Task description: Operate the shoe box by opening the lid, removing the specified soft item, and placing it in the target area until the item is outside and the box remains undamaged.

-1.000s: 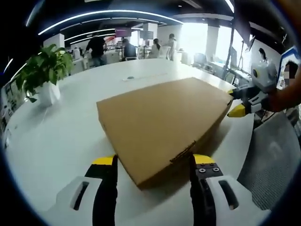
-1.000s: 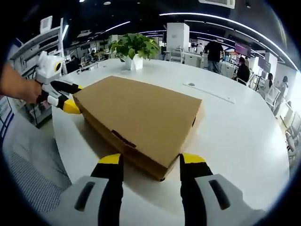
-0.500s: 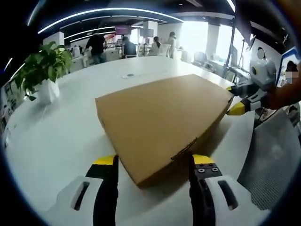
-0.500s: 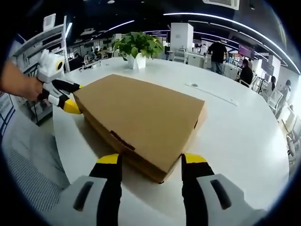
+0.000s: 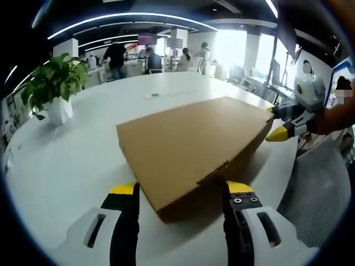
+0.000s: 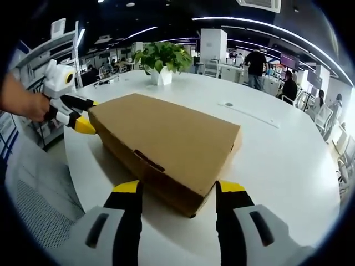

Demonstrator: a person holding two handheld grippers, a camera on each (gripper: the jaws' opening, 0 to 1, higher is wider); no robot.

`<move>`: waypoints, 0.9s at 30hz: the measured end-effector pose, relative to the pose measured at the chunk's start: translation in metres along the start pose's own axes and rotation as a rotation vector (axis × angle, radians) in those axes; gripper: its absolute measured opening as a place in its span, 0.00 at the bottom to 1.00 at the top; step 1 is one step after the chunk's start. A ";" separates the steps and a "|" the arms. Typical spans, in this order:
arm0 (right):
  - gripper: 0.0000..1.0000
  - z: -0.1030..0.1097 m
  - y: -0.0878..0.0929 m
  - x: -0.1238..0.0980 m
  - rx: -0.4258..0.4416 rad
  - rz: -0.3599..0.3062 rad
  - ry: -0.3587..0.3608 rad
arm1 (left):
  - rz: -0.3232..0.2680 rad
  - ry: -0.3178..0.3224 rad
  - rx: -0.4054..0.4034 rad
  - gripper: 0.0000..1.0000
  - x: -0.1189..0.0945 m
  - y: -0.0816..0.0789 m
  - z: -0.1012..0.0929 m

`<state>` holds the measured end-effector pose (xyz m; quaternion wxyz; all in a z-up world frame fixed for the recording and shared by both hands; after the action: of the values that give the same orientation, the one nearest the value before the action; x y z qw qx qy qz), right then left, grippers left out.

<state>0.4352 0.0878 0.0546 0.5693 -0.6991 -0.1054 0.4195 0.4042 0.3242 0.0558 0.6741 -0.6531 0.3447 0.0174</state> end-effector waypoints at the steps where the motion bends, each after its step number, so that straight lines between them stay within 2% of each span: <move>1: 0.49 0.000 -0.002 -0.001 0.004 -0.004 0.001 | -0.006 -0.001 -0.003 0.61 -0.001 -0.001 0.000; 12: 0.48 -0.002 -0.018 -0.009 -0.001 -0.025 0.021 | -0.028 0.002 0.011 0.61 -0.010 -0.019 -0.001; 17: 0.49 -0.003 -0.031 -0.013 -0.022 -0.048 0.027 | -0.045 -0.001 -0.013 0.61 -0.015 -0.028 -0.002; 27: 0.49 -0.003 -0.044 -0.016 -0.023 -0.073 0.030 | -0.068 0.004 -0.020 0.60 -0.020 -0.041 0.000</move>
<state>0.4422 0.0900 0.1013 0.5778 -0.7074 -0.1270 0.3867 0.4082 0.3263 0.1007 0.6672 -0.6711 0.3234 -0.0032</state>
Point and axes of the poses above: the point that each gripper's makers call its tool centre point, and the gripper's own axes: x roughly forward along the fingers, z roughly to its left, y roughly out of its underside, the point moved 2 cm from there along -x, roughly backward along the fingers, and after that the axes turned 7 degrees about -z, right-handed, at the moved point
